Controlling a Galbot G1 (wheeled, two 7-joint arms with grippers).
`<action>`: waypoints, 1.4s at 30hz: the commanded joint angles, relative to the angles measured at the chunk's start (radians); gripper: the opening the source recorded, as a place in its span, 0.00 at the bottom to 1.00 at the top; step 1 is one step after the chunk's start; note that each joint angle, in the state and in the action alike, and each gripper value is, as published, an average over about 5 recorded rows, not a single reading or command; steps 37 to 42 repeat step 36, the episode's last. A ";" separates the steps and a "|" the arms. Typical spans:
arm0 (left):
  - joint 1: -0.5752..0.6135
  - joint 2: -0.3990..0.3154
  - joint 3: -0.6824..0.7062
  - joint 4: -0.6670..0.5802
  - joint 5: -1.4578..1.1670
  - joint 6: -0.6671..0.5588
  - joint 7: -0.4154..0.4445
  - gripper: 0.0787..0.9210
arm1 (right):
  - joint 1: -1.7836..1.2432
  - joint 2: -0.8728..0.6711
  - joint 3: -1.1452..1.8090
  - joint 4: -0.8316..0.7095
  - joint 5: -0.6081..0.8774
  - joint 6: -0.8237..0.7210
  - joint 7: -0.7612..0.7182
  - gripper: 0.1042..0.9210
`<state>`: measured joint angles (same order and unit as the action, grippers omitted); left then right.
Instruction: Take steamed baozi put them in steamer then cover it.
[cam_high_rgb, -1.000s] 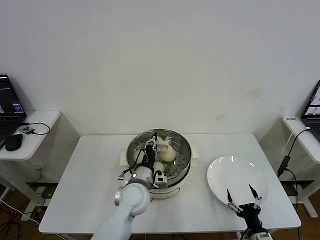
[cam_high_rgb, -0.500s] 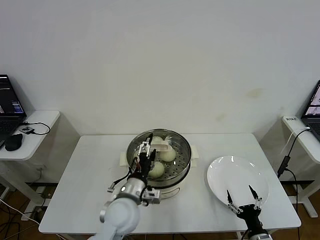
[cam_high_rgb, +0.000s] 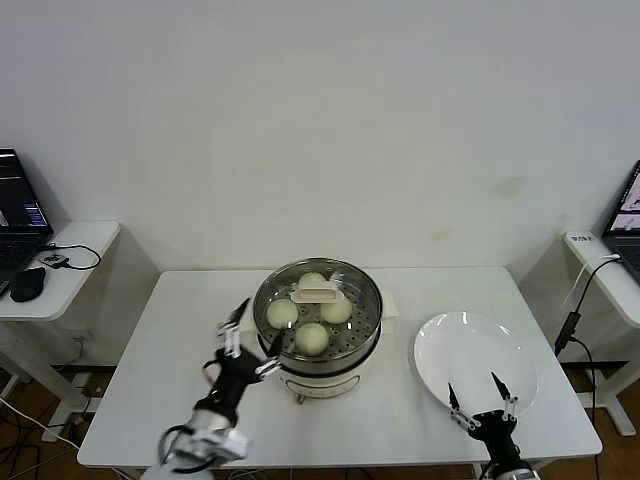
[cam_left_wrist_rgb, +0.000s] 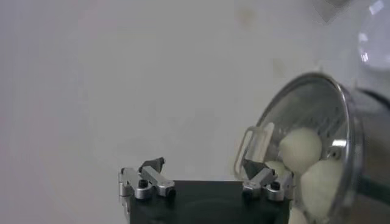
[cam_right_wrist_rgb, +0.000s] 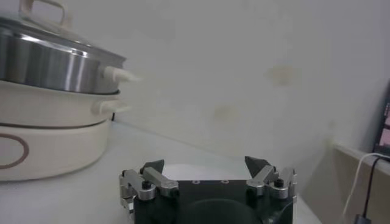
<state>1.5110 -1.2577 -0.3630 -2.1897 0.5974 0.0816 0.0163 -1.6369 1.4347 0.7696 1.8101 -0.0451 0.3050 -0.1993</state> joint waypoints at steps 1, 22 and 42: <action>0.320 -0.001 -0.262 0.094 -0.877 -0.292 -0.168 0.88 | -0.046 -0.040 -0.051 0.037 0.060 -0.029 -0.011 0.88; 0.381 -0.044 -0.239 0.213 -0.858 -0.369 -0.144 0.88 | -0.182 -0.076 -0.142 0.130 0.137 -0.109 -0.040 0.88; 0.349 -0.048 -0.251 0.231 -0.876 -0.316 -0.147 0.88 | -0.191 -0.072 -0.166 0.146 0.189 -0.151 -0.008 0.88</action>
